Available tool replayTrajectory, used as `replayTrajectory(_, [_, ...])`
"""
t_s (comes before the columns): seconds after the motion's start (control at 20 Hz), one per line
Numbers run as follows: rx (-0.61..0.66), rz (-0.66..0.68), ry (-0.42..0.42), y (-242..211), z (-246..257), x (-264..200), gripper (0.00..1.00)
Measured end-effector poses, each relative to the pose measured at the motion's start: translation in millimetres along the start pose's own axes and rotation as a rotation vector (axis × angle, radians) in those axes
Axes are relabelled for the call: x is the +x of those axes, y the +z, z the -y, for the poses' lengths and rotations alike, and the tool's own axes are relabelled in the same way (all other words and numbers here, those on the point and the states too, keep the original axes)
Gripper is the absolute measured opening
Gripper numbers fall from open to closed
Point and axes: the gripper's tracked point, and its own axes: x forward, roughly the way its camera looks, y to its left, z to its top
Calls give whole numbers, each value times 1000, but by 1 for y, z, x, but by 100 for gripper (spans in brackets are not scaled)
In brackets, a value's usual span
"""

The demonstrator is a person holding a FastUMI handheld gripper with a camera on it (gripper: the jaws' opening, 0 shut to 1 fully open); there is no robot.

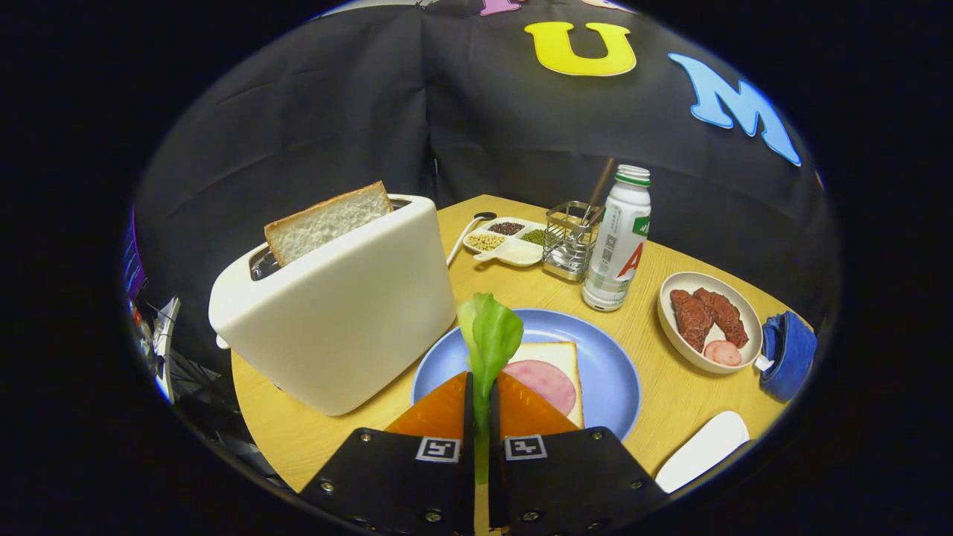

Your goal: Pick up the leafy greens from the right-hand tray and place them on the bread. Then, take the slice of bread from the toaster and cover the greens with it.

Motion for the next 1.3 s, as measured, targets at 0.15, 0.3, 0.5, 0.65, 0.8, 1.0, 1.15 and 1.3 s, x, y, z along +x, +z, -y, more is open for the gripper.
replayTrajectory(0.15, [-29, -28, -26, -8, 5, 9, 10])
replayTrajectory(0.3, [-63, -31, -76, -8, 19, 6, 22])
replayTrajectory(0.5, [-123, -30, -120, -7, 29, 3, 38])
replayTrajectory(0.65, [-166, -20, -156, -3, 35, 5, 44])
replayTrajectory(0.8, [-182, -4, -175, 1, 38, 5, 47])
replayTrajectory(1.0, [-158, 27, -156, 4, 31, -3, 48])
replayTrajectory(1.15, [-108, 97, -144, 12, 24, -17, 47])
replayTrajectory(1.3, [-70, 197, -161, 20, 14, -34, 47])
